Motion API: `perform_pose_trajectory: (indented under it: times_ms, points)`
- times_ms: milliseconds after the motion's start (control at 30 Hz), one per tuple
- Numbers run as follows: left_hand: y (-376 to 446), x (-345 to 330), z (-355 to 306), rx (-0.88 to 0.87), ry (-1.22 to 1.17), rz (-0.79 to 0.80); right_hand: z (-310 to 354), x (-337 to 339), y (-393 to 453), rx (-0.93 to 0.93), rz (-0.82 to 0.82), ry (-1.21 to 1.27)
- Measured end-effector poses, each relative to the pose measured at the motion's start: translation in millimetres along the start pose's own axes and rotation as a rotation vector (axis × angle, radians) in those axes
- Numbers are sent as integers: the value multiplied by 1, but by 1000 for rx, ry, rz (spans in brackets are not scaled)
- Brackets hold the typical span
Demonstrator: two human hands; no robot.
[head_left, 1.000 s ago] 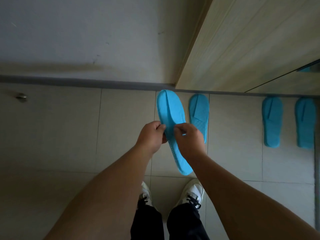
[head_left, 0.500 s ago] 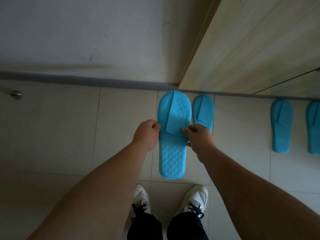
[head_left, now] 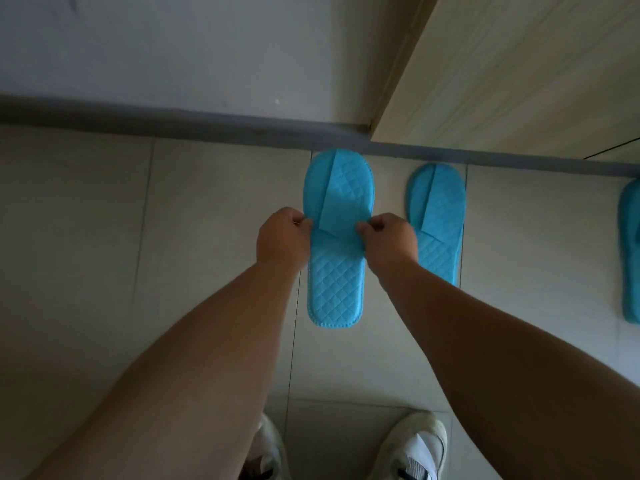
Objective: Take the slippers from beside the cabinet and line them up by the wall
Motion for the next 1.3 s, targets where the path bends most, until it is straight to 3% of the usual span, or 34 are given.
perform_pose_trajectory:
  times_ms: [333,933,1167,1300]
  points:
    - [44,-37,14,-45,15,-34,-16,-23,43,-32,-33,-44]
    - [50,-36,13,-82,149,-67,-10,-35,54,1,-33,-151]
    - [24,-7,-7,-118,230,-32,7,-8,31,51,3,-272]
    - [-24,31,-42,-230,427,56,41,31,-16,158,-32,-378]
Point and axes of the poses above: each hand's wrist, its own y-axis towards the middle knuckle, its own x-axis out of the back of the hand, z = x × y, the point moved 6 cm from there along y, towards the middle knuckle, and after that the axes turned 5 degrees about -y, right-handed, at the moved point
